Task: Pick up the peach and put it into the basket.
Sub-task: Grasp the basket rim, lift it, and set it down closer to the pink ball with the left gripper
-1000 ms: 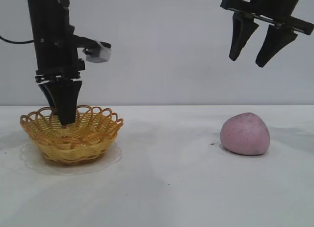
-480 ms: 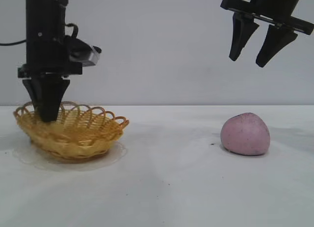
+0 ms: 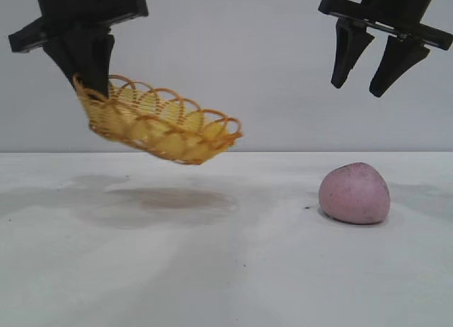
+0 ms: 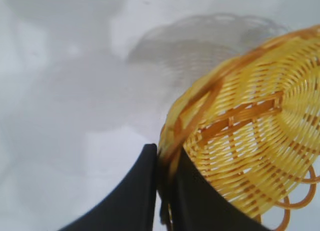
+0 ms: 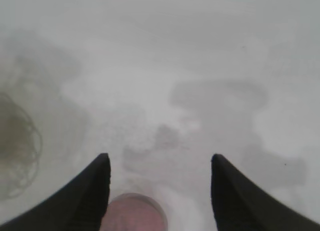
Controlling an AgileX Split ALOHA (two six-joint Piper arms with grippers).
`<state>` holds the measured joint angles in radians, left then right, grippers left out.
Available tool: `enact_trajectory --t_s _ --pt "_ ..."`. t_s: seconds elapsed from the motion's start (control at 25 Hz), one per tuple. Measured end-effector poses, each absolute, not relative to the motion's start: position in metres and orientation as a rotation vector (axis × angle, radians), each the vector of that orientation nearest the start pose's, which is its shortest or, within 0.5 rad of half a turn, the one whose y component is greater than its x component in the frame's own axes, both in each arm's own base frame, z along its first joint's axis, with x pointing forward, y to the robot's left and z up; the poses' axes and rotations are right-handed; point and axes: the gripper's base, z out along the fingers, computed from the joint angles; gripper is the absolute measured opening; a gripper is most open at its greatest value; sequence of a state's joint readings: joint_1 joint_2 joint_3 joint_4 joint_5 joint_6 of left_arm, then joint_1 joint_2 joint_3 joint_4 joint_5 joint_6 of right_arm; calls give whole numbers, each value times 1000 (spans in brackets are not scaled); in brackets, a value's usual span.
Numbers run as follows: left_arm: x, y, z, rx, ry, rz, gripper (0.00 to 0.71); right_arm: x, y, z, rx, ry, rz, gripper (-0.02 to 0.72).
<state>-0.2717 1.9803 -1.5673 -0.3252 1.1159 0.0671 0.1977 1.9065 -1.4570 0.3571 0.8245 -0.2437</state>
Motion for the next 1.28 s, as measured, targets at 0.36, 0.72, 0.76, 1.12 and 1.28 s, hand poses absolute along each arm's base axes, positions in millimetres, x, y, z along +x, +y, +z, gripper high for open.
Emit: enact_trajectory --t_s 0.36,0.72,0.76,1.12,1.28 --pt "341 -132 175 20 2996 -678 0 395 103 228 -338 2705 412 419" --pt "351 -137 154 -63 2941 -727 0 395 103 228 -337 2703 411 419" --pt "352 -138 150 -67 2947 -734 0 395 103 228 -337 2703 411 419" --pt "354 -141 143 -17 2935 -779 0 395 103 228 -336 2702 411 419" --pt "354 -141 142 10 2931 -775 0 395 103 228 -336 2702 411 419"
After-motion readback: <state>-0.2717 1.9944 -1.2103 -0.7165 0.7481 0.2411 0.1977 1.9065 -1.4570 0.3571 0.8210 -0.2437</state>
